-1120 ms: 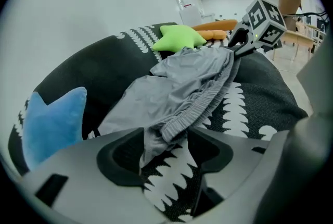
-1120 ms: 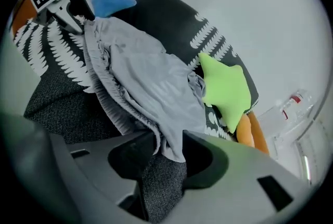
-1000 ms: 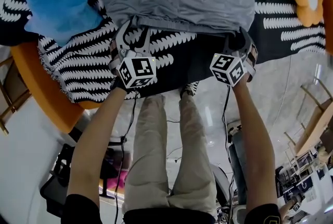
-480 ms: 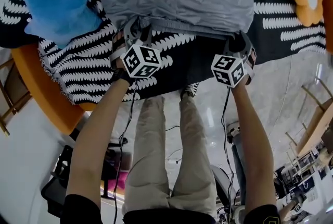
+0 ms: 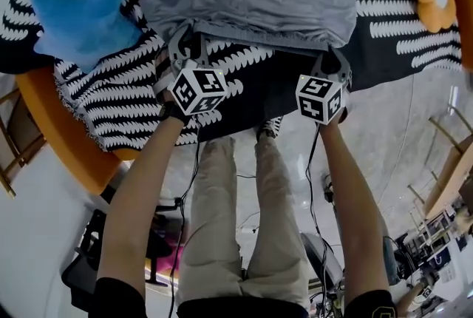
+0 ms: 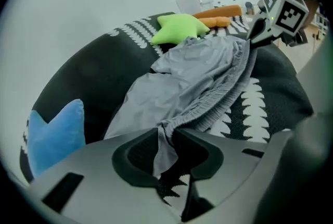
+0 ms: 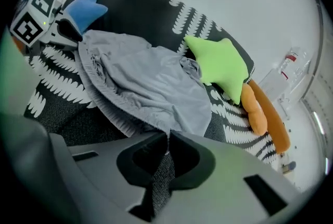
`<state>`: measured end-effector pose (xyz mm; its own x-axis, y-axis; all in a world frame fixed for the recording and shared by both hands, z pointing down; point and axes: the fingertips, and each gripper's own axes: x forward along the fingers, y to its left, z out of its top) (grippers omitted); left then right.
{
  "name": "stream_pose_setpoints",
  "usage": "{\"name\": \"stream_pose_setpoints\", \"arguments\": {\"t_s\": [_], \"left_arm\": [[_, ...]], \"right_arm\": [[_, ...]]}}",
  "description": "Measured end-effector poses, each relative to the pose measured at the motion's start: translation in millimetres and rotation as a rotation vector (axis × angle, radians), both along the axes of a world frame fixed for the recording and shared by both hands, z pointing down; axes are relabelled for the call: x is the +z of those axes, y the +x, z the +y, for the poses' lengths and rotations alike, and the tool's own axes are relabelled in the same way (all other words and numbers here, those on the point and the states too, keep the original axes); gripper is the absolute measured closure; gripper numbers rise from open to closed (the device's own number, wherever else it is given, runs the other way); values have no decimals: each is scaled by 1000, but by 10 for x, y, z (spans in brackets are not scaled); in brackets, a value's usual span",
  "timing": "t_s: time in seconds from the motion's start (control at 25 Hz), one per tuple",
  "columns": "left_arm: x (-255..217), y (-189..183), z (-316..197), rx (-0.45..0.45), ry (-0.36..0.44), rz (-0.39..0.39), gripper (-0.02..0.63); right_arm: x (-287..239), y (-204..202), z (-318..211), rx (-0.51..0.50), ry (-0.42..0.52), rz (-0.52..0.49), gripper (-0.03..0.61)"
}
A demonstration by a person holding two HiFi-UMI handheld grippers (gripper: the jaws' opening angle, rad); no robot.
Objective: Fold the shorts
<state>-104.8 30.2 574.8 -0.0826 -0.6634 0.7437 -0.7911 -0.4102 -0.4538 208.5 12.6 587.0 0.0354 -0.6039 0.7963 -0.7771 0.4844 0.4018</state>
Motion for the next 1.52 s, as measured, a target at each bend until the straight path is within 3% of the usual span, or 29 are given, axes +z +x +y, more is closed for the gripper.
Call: {"name": "stream_pose_setpoints", "arguments": {"t_s": [0.12, 0.24, 0.36, 0.48, 0.6, 0.72, 0.8, 0.92, 1.04, 1.24, 1.52], "left_arm": [[-54, -7, -35, 9, 10, -6, 578], [-293, 18, -77, -1, 53, -5, 581], [-620, 41, 61, 47, 63, -20, 583], [-1079, -18, 277, 72, 29, -34, 581], [-1656, -83, 427, -20, -28, 40, 583], [-2208, -171, 743, -136, -144, 147, 583], [-2567, -170, 897, -136, -177, 150, 583], [-3158, -198, 990, -94, -157, 101, 583], [-3643, -284, 1097, -101, -136, 114, 581], [-4138, -479, 1110, -135, -88, 123, 581], [-4718, -683, 844, -149, 13, 112, 560]], "right_arm": [[33, 26, 61, 27, -30, -12, 540], [-113, 85, -2, 52, -13, -31, 535], [-434, 172, 45, 63, -16, -35, 533], [-944, 196, 109, 62, -25, -24, 501], [-1594, 147, 135, 64, -38, -10, 503], [-2147, 59, 381, 89, -137, -21, 505], [-2484, 58, 533, 117, -189, -36, 505], [-3038, -7, 623, 84, -198, -39, 514], [-3627, -95, 675, 27, -172, -20, 514], [-4306, -232, 695, 3, -124, -15, 477], [-5077, -419, 586, -83, -8, 15, 477]]}}
